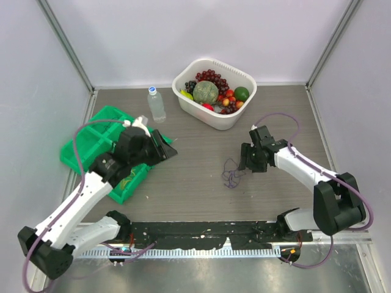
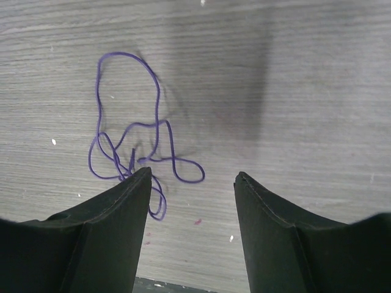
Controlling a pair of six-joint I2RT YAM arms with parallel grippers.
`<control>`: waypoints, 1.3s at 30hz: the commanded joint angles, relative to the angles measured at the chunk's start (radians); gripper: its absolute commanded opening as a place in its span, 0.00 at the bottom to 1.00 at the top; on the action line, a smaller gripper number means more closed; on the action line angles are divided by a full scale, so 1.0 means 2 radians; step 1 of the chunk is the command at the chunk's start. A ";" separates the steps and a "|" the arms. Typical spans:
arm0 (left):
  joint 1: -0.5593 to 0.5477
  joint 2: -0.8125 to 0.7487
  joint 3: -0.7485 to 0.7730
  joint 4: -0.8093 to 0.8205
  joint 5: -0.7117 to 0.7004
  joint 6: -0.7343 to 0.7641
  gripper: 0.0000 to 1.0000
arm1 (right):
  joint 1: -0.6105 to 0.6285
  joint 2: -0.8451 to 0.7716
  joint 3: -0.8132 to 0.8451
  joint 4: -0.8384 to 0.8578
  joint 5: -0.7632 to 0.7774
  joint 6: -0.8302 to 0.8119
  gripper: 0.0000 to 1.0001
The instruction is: Untangle the cables
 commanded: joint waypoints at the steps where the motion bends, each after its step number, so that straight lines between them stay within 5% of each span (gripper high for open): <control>1: -0.109 -0.042 -0.039 0.041 0.008 -0.059 0.52 | -0.003 0.025 -0.004 0.072 -0.047 -0.029 0.61; 6: -0.205 -0.057 -0.086 0.053 0.004 -0.105 0.53 | -0.002 0.050 -0.027 0.119 -0.114 -0.020 0.48; 13: -0.260 -0.049 -0.120 0.131 0.033 -0.141 0.57 | 0.045 -0.028 -0.089 0.164 -0.175 0.057 0.01; 19: -0.294 -0.031 -0.122 0.215 0.049 -0.138 0.60 | 0.096 -0.145 -0.100 0.158 -0.197 0.133 0.01; 23: -0.313 -0.038 -0.114 0.257 0.041 -0.120 0.54 | 0.096 -0.219 -0.054 0.113 -0.184 0.161 0.01; 30: -0.317 -0.088 -0.115 0.316 0.013 -0.115 0.55 | 0.097 -0.250 0.014 0.099 -0.203 0.168 0.01; 35: -0.321 -0.082 -0.091 0.308 0.018 -0.099 0.57 | 0.096 -0.246 0.041 0.128 -0.226 0.179 0.01; 39: -0.321 -0.085 -0.051 0.243 -0.017 -0.066 0.48 | 0.096 -0.246 0.052 0.149 -0.266 0.171 0.01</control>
